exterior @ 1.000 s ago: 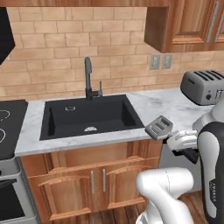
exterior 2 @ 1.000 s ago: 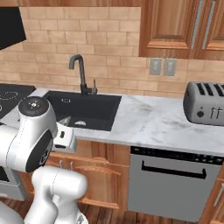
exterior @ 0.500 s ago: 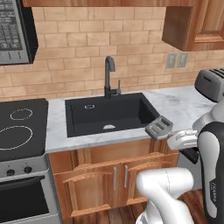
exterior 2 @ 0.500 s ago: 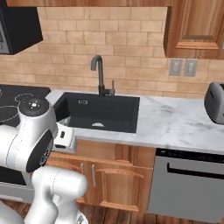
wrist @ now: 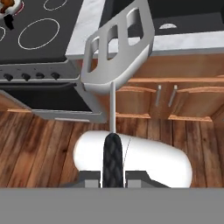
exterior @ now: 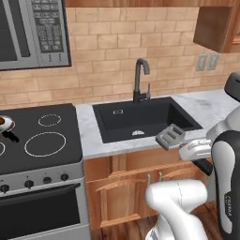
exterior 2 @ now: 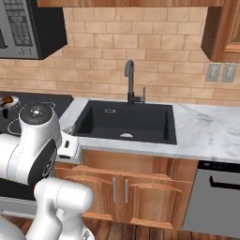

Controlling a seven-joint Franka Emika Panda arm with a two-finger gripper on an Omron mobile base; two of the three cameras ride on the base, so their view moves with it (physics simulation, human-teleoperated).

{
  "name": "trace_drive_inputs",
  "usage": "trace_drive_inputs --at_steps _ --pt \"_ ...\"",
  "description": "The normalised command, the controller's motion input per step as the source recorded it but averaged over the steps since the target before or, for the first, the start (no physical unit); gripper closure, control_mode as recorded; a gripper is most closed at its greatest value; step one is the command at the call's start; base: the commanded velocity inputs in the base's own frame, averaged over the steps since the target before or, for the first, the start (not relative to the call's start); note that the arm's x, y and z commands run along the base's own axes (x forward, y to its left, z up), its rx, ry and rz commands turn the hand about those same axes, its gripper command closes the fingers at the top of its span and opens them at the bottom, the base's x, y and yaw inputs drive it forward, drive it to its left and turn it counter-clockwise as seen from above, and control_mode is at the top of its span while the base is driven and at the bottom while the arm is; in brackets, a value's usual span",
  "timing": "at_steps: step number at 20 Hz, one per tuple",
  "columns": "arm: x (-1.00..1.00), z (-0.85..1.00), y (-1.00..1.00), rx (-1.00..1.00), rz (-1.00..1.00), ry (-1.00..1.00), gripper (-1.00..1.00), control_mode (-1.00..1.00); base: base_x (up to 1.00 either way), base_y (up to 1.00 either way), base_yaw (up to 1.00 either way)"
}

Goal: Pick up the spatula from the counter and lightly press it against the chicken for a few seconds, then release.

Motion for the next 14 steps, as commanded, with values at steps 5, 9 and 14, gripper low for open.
trace_drive_inputs --at_steps 5,9,14 --pt "0.0 0.0 0.0 0.0 0.0 0.0 1.0 1.0 -0.24 0.65 -0.06" --pt "0.0 0.0 0.0 0.0 0.0 0.0 1.0 1.0 -0.21 0.68 -0.06" --pt "0.0 0.0 0.0 0.0 0.0 0.0 1.0 1.0 -0.18 0.66 -0.06"
